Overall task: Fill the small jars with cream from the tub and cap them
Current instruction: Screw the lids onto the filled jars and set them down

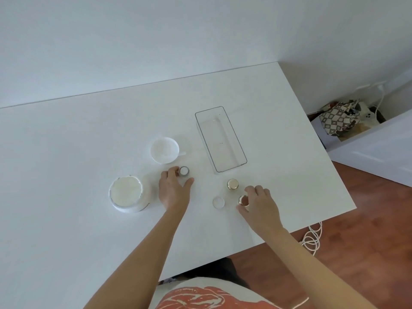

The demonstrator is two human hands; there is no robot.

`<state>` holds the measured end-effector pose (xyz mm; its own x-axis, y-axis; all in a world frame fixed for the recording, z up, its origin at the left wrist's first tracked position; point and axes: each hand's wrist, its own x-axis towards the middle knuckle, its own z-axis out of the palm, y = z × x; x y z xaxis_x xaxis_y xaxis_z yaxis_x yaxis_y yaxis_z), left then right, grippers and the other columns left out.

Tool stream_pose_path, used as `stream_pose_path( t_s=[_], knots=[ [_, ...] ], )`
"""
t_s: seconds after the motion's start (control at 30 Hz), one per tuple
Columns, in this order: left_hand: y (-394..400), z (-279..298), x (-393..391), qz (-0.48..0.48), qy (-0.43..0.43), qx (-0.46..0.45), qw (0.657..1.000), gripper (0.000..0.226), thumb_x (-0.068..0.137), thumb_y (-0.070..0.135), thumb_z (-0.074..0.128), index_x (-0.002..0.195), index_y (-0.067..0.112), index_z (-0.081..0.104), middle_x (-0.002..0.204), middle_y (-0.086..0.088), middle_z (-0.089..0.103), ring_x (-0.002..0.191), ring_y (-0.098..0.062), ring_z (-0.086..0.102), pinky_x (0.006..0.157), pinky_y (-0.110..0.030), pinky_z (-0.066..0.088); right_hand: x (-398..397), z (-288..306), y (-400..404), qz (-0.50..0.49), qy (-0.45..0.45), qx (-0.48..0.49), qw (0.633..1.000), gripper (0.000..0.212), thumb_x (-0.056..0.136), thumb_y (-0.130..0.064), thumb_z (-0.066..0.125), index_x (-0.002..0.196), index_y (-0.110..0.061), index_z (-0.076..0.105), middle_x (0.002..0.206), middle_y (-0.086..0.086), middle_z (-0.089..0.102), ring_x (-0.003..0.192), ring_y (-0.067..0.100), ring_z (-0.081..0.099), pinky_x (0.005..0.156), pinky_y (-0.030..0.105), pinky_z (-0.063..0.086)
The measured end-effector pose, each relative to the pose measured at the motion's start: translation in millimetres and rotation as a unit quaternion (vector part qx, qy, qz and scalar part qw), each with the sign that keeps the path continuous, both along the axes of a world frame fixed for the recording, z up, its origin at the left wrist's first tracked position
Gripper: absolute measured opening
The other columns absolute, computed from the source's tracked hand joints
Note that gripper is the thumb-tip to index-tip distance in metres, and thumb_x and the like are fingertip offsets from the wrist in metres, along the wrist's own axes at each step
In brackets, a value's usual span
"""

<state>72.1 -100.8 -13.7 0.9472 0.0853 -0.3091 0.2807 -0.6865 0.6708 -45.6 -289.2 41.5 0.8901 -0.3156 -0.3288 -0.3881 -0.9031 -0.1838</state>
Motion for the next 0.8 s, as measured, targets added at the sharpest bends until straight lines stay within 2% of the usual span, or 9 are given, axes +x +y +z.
stream_pose_path(
  t_s=[0.1,0.27,0.37,0.43,0.53,0.57,0.67,0.73,0.8],
  knots=[
    [-1.3,-0.4,2.6,0.008,-0.012,-0.008,1.0,0.04,0.085,0.026,0.077,0.121,0.02,0.061,0.117,0.001,0.059,0.105,-0.022,0.059,0.078,-0.037,0.05,2.4,2.4,11.4,0.074,-0.043,-0.015,0.996,0.048,0.083,-0.03,0.069,0.124,-0.011,0.052,0.113,0.008,0.053,0.1,0.025,0.051,0.086,0.03,0.048],
    [2.9,2.6,2.1,0.0,-0.019,-0.038,0.999,0.031,0.085,0.025,0.076,0.113,0.02,0.063,0.113,0.003,0.058,0.095,-0.022,0.062,0.075,-0.035,0.05,15.1,-8.8,42.8,0.209,-0.026,-0.01,0.977,0.052,0.082,0.007,0.042,0.13,-0.013,0.046,0.127,0.011,0.047,0.11,0.027,0.051,0.073,0.031,0.049],
    [10.3,10.6,-0.3,0.007,-0.01,-0.111,0.994,0.028,0.084,0.02,0.078,0.107,0.021,0.062,0.108,0.004,0.062,0.088,-0.013,0.064,0.071,-0.02,0.045,21.9,-6.6,54.2,0.236,-0.006,-0.084,0.968,0.048,0.059,0.0,0.073,0.103,-0.018,0.067,0.095,0.008,0.064,0.074,0.021,0.062,0.05,0.025,0.047],
    [14.2,19.4,-2.6,0.009,-0.005,-0.161,0.987,0.028,0.083,0.018,0.08,0.104,0.024,0.062,0.105,0.004,0.068,0.085,-0.004,0.065,0.067,-0.009,0.046,25.5,-5.6,56.7,0.235,-0.008,-0.098,0.967,0.046,0.051,-0.005,0.08,0.093,-0.02,0.069,0.084,0.004,0.063,0.065,0.018,0.06,0.045,0.023,0.043],
    [18.9,34.8,-8.5,0.006,-0.002,-0.211,0.977,0.031,0.08,0.015,0.082,0.104,0.027,0.066,0.103,0.004,0.072,0.08,-0.007,0.067,0.069,-0.01,0.049,26.9,-16.4,52.7,0.217,0.01,-0.02,0.976,0.04,0.084,0.002,0.052,0.121,-0.014,0.05,0.114,0.01,0.049,0.098,0.025,0.052,0.071,0.029,0.046],
    [20.2,40.0,-10.6,0.007,0.002,-0.231,0.973,0.032,0.08,0.015,0.083,0.104,0.028,0.067,0.104,0.003,0.072,0.08,-0.009,0.067,0.071,-0.013,0.05,27.2,-18.1,49.6,0.202,0.007,0.014,0.979,0.037,0.089,0.0,0.045,0.123,-0.013,0.046,0.116,0.01,0.046,0.099,0.023,0.049,0.075,0.028,0.045],
    [23.5,55.0,-16.8,0.01,-0.003,-0.269,0.963,0.036,0.078,0.014,0.084,0.101,0.034,0.066,0.102,0.001,0.072,0.075,-0.004,0.066,0.071,-0.016,0.051,30.1,-5.1,42.7,0.117,-0.029,0.129,0.984,0.021,0.097,-0.014,0.043,0.116,-0.015,0.05,0.101,0.007,0.048,0.078,0.018,0.049,0.067,0.024,0.04],
    [25.5,63.2,-20.1,0.015,-0.016,-0.275,0.961,0.036,0.076,0.014,0.086,0.099,0.034,0.066,0.094,0.003,0.072,0.068,0.001,0.063,0.068,-0.013,0.049,35.1,9.9,38.9,0.058,-0.059,0.197,0.977,0.019,0.095,-0.018,0.049,0.113,-0.018,0.054,0.091,0.004,0.053,0.078,0.019,0.054,0.07,0.031,0.049],
    [27.5,71.5,-22.5,0.024,-0.023,-0.28,0.96,0.036,0.074,0.016,0.087,0.097,0.034,0.067,0.078,0.008,0.071,0.062,0.001,0.059,0.064,-0.01,0.047,41.7,26.9,36.4,-0.01,-0.093,0.274,0.957,0.016,0.091,-0.02,0.056,0.106,-0.024,0.059,0.084,0.001,0.061,0.077,0.014,0.06,0.07,0.025,0.052]
  ],
)
